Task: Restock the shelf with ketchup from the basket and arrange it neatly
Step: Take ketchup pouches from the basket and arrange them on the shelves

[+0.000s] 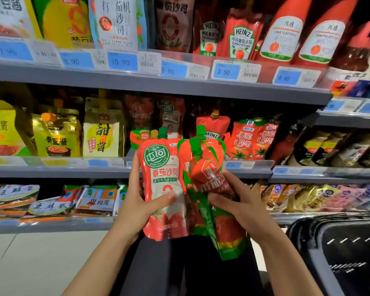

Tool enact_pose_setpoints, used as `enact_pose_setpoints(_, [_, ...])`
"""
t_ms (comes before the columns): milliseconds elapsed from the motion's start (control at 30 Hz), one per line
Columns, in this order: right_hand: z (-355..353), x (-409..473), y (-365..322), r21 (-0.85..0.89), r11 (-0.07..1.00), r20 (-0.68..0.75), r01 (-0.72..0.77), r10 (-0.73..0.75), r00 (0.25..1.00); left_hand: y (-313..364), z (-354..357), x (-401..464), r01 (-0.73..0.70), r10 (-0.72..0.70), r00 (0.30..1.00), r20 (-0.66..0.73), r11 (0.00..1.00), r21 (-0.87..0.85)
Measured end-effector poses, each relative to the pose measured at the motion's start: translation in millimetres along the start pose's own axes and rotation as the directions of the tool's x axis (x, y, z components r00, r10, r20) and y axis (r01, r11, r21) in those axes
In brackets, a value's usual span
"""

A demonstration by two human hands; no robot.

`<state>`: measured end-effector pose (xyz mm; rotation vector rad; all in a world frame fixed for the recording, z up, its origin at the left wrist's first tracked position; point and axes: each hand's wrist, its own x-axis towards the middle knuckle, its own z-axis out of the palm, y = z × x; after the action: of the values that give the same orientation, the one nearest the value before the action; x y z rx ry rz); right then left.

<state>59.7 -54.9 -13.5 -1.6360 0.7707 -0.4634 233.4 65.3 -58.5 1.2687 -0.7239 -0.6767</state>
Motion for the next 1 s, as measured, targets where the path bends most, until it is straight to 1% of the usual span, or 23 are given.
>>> enact_pose_setpoints(133, [2.9, 1.5, 1.1, 0.043, 0.998, 0.024, 0.046, -0.047, 0.999, 2.9, -9.2, -2.7, 0.017, -0.017, 1.0, -0.009, 1.0, -0.021])
enact_pose_setpoints(267, [16.7, 7.8, 0.5, 0.038, 0.996, 0.117, 0.083, -0.087, 0.989, 6.4, -26.6, -5.9, 0.102, -0.105, 0.994, -0.023, 0.989, -0.105])
enact_pose_setpoints(333, [26.0, 11.1, -0.6, 0.052, 0.994, 0.147, 0.091, -0.098, 0.984, 7.8, -32.0, -7.5, 0.101, -0.107, 0.993, -0.05, 0.987, -0.122])
enact_pose_setpoints(500, [34.7, 18.1, -0.8, 0.078, 0.991, 0.14, 0.108, -0.118, 0.983, 10.1, -37.8, -6.4, 0.048, -0.071, 0.988, -0.137, 0.985, -0.165])
enact_pose_setpoints(633, [36.0, 25.4, -1.8, 0.149, 0.982, 0.093, 0.118, -0.132, 0.987, 14.1, -45.9, -3.9, 0.02, -0.053, 0.977, -0.205, 0.987, -0.157])
enact_pose_setpoints(700, [37.8, 31.0, -6.0, 0.167, 0.979, 0.102, 0.115, -0.133, 0.986, 19.0, -52.1, -2.5, 0.017, -0.057, 0.967, -0.248, 0.987, -0.162])
enact_pose_setpoints(767, [41.4, 37.7, -12.5, 0.143, 0.981, 0.133, 0.129, -0.148, 0.98, 25.4, -59.8, -2.2, 0.006, -0.052, 0.958, -0.282, 0.987, -0.163])
enact_pose_setpoints(1000, [59.1, 57.9, -20.3, 0.076, 0.967, 0.096, 0.243, -0.249, 0.964, 35.3, -78.3, -6.1, -0.012, -0.035, 0.945, -0.326, 0.99, -0.142])
